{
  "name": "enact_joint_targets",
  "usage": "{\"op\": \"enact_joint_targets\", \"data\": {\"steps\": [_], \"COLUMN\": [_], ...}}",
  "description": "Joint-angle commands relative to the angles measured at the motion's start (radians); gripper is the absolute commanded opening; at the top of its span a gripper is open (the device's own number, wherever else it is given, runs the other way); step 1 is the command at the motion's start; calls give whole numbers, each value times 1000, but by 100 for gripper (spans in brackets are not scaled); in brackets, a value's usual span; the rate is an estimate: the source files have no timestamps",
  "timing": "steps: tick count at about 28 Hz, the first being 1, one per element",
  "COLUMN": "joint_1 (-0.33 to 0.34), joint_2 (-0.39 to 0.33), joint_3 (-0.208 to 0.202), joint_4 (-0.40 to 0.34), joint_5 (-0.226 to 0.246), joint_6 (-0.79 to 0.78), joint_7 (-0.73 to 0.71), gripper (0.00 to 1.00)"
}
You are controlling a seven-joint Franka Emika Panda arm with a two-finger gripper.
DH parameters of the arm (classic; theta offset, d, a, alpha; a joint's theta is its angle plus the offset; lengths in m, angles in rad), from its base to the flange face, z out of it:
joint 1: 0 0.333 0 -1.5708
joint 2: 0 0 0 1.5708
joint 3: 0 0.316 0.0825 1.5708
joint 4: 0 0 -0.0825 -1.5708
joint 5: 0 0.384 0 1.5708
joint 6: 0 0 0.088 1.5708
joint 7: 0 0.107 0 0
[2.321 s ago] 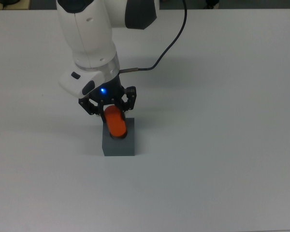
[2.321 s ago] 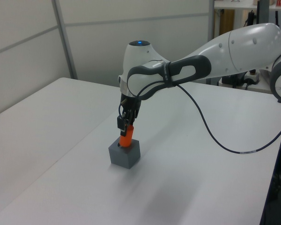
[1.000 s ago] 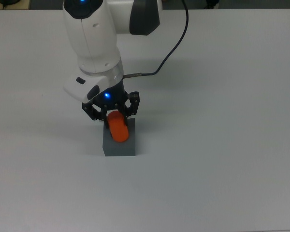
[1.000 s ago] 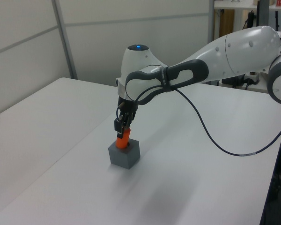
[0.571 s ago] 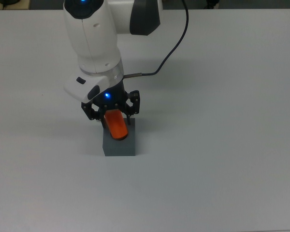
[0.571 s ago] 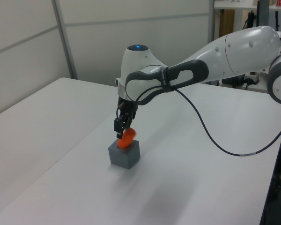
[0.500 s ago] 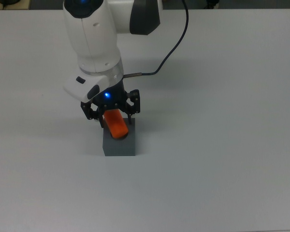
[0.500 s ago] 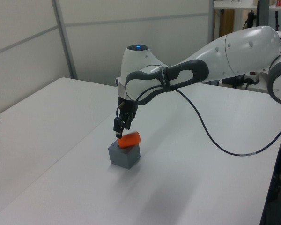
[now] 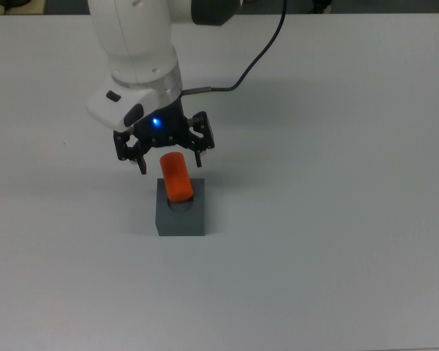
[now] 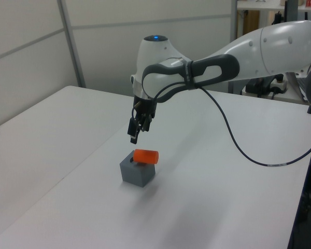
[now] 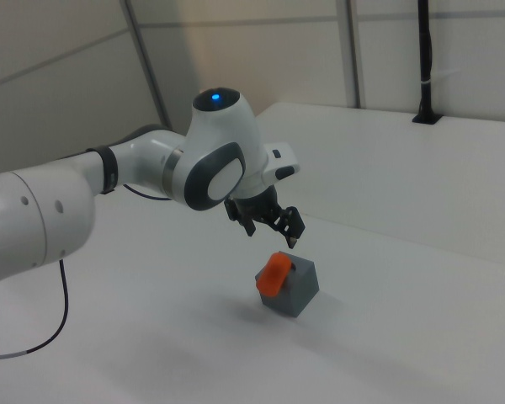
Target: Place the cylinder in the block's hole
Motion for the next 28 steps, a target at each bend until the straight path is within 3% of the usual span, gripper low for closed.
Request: {"op": "enact_joint_targets", "data": {"steps": [1, 10, 28], "joint_1": [-1, -1, -21], "joint_2": [-49, -111, -120], "joint_3": [-28, -102, -113], "joint_4": [8, 36, 42], "joint_5": [-8, -33, -71], "joint_6": [-123, -330, -343], "joint_7": [-1, -7, -6], "gripper": [100, 100, 100]}}
